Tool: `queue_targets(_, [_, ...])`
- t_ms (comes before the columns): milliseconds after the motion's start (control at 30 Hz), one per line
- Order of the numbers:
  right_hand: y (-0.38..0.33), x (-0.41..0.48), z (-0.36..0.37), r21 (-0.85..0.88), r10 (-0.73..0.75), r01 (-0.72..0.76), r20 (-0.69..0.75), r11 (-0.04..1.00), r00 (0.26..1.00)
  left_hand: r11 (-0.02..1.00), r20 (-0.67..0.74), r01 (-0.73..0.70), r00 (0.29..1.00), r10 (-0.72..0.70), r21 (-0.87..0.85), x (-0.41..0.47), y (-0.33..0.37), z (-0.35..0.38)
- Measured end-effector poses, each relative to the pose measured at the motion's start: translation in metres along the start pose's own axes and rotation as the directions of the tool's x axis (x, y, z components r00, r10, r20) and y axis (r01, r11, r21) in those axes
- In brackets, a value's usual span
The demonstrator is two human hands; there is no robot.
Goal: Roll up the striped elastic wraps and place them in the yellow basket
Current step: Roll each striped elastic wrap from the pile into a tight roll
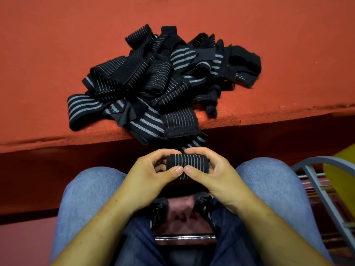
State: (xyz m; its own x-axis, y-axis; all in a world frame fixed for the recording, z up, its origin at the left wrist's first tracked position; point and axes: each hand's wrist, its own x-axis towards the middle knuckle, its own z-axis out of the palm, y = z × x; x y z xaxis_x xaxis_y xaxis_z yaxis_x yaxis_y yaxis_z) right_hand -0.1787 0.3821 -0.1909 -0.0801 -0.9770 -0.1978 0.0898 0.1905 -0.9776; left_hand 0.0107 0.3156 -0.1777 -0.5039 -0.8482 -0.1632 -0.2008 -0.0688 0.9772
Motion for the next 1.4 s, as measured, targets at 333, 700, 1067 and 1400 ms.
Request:
queue_targets(333, [-0.006,-0.006,-0.002,-0.082,-0.027,0.022,-0.062,0.996,0.998,0.998,0.01,-0.059,0.998,0.059,0.016,-0.003,0.001,0.002])
queue_targets(700, [-0.071,-0.044,-0.027,-0.059,-0.056,0.041,-0.269,0.997,0.962,0.981,-0.011,0.093,0.995,-0.096,-0.17,0.005,-0.001,0.005])
queue_targets(1067, [-0.179,-0.129,-0.102,-0.347,-0.252,0.122,-0.361,0.93,0.898,0.994,-0.049,0.103,0.994,-0.102,0.023,0.007,-0.009,-0.001])
queue_targets(1400, [-0.21,-0.175,-0.21,-0.52,-0.287,-0.031,-0.519,0.854,0.805,0.998,0.018,-0.064,0.998,0.064,0.028,-0.001,0.053,0.034])
